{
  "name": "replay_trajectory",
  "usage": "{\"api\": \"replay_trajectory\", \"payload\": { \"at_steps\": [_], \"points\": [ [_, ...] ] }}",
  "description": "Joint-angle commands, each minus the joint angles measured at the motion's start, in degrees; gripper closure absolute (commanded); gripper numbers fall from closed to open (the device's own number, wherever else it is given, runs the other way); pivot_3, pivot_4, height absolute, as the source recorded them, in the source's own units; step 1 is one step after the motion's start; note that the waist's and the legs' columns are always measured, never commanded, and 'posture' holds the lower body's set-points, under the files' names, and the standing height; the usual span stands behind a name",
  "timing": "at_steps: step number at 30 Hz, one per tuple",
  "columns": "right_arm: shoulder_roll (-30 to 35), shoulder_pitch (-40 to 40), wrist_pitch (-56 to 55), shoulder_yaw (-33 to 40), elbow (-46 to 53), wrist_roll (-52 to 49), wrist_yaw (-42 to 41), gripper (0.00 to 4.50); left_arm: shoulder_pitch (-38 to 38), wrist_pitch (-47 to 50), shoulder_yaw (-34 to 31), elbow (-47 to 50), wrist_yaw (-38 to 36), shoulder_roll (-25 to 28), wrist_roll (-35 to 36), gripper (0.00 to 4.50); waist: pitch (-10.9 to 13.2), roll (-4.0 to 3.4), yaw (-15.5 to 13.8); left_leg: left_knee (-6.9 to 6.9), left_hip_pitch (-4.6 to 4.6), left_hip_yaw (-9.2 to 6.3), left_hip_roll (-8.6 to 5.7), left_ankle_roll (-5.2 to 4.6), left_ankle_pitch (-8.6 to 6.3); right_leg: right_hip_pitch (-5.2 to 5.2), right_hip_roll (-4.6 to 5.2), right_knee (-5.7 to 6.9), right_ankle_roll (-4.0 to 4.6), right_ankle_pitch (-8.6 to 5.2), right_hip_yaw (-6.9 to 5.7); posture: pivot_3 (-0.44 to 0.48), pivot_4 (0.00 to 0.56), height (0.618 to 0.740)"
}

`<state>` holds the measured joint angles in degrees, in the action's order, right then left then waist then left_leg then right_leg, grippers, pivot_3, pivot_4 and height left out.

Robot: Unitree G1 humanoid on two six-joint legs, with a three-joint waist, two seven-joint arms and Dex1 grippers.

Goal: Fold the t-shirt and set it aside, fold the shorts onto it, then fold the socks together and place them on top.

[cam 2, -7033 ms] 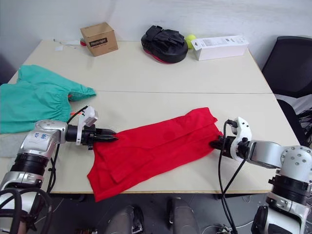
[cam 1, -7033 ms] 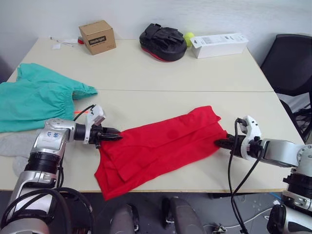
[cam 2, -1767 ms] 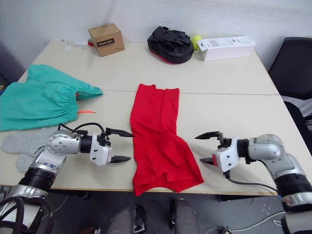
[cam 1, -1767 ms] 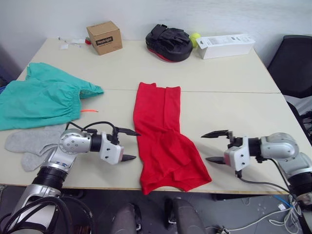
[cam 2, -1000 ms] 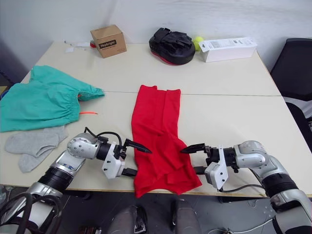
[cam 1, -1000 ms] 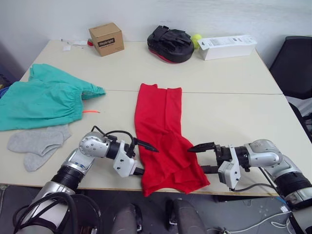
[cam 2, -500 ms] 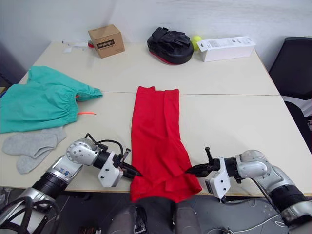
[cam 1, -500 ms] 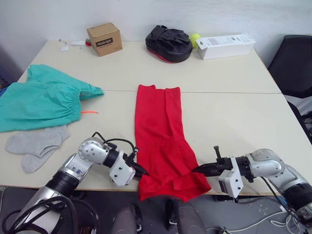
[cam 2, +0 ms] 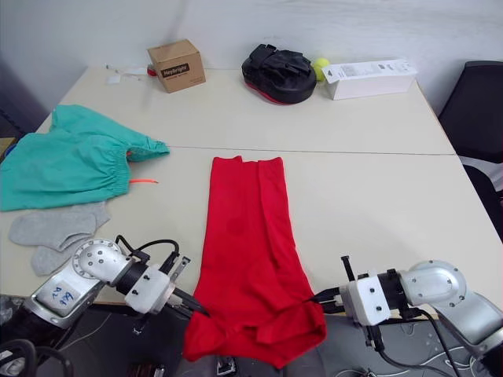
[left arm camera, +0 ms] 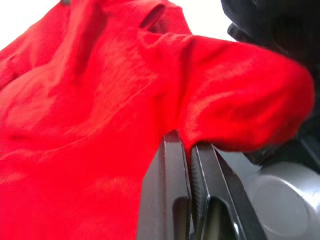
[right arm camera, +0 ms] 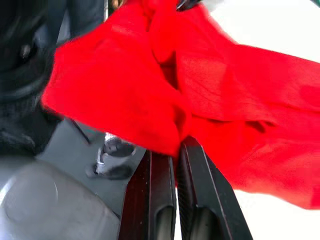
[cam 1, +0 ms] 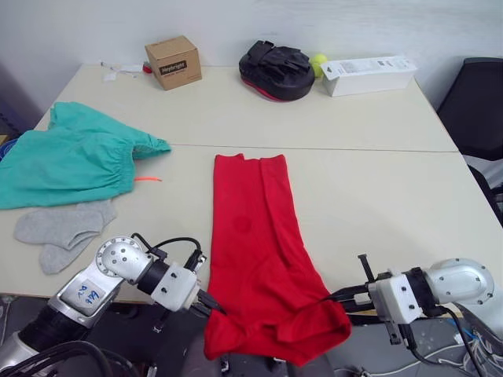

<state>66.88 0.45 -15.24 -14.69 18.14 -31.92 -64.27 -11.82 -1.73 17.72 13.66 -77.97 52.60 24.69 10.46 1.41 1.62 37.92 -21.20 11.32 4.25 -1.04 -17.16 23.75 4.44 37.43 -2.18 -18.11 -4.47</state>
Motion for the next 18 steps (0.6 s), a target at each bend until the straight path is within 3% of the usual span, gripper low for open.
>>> {"api": "replay_trajectory", "payload": {
  "at_steps": [1,7,11,14,18],
  "points": [
    [-3.36,-7.47,15.29,3.78,2.52,-9.10,3.63,4.50,-1.93,10.74,-6.01,0.40,2.49,0.14,6.97,4.46,0.06,0.11,0.26,0.00,0.00,0.00,0.02,0.01,0.01,0.01,-0.02,0.01,0.00,0.00,0.01,0.000,0.150,0.740],
    [-13.22,-25.81,34.81,2.86,-6.74,-9.74,6.29,4.50,-9.09,29.76,-12.15,-7.70,7.12,-2.30,14.50,4.46,0.13,0.12,0.12,0.01,-0.12,-0.01,0.02,0.14,0.10,0.18,-0.04,0.07,0.02,-0.01,-0.02,0.000,0.150,0.740],
    [-22.87,-36.39,42.87,1.28,-17.98,-3.88,12.78,4.50,-17.69,39.22,-15.27,-18.94,15.12,-9.23,15.31,4.46,0.12,0.14,-0.07,0.08,-0.38,0.01,-0.02,0.32,0.12,0.39,-0.02,0.18,0.01,0.00,-0.03,0.000,0.150,0.740],
    [-29.02,-41.06,46.47,2.42,-25.43,-0.60,16.80,4.50,-22.28,40.99,-15.87,-25.82,19.71,-13.31,12.17,4.46,0.12,0.15,-0.03,0.32,-1.16,0.05,-0.07,0.25,0.26,1.10,-0.02,0.37,-0.13,0.08,-0.01,0.000,0.150,0.740],
    [-33.81,-45.29,45.32,2.92,-33.88,5.96,20.60,4.50,-26.29,39.98,-17.84,-32.18,24.73,-18.06,9.58,4.46,0.12,0.15,0.04,0.34,-1.28,0.22,-0.13,0.25,0.26,1.29,-0.03,0.38,-0.19,0.08,0.07,0.000,0.150,0.740]
  ]
}}
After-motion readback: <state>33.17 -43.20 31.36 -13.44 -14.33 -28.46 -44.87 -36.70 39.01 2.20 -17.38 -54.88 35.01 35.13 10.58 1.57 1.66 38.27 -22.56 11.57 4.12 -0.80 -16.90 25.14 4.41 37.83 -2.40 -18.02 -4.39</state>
